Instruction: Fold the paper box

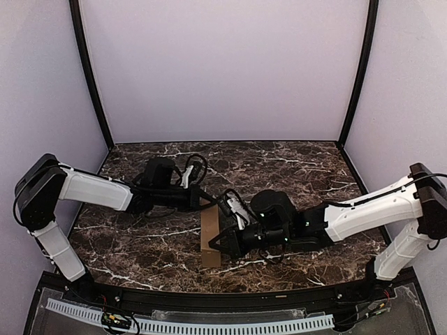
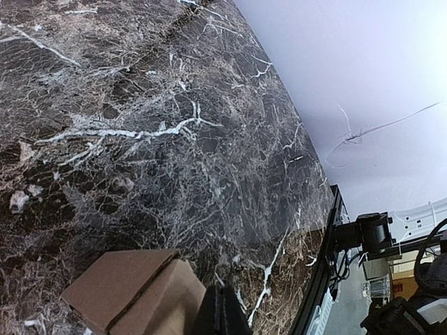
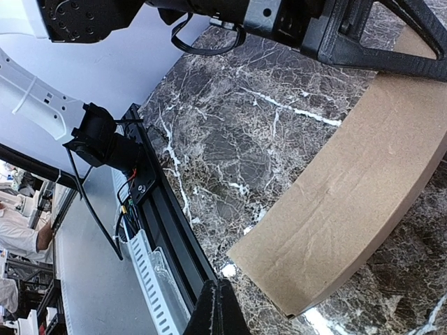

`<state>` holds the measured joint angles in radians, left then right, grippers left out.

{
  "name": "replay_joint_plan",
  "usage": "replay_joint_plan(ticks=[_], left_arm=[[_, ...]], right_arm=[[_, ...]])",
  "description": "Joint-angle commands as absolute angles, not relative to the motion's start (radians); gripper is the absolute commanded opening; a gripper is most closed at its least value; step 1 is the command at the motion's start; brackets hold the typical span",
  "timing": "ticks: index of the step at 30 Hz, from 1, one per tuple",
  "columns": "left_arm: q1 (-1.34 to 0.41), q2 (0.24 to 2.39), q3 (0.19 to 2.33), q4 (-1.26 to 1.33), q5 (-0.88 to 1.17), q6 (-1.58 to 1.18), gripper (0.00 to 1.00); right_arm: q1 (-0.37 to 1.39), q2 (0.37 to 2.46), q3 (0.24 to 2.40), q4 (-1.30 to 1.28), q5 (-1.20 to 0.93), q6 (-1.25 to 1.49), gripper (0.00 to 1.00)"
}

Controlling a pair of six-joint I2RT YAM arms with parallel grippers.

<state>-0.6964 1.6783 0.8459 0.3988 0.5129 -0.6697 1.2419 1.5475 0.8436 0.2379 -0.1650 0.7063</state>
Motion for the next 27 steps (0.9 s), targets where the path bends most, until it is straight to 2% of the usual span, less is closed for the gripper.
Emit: replay_joint_plan(ticks=[1, 13, 21, 27], left_arm=[[-0.689, 1.707, 0.797, 0.428, 0.527, -0.679, 0.01], [-0.689, 1.719, 0.683, 0.551, 0.555, -0.736, 0.01], [-0.689, 1.730, 0.667, 0.571, 0.557, -0.752, 0.01], [-0.689, 1.730, 0.670, 0.572, 0.558, -0.756, 0.01]], right_arm=[[1.251, 1.584, 0.886, 0.235, -0.187, 0.684, 0.00], [1.252, 1.644, 0.962, 0.249, -0.207, 0.640, 0.00], [1.238, 1.776, 0.815, 0.390, -0.256, 0.743, 0.00], [1.241, 1.715, 0.825, 0.362, -0.238, 0.715, 0.00]])
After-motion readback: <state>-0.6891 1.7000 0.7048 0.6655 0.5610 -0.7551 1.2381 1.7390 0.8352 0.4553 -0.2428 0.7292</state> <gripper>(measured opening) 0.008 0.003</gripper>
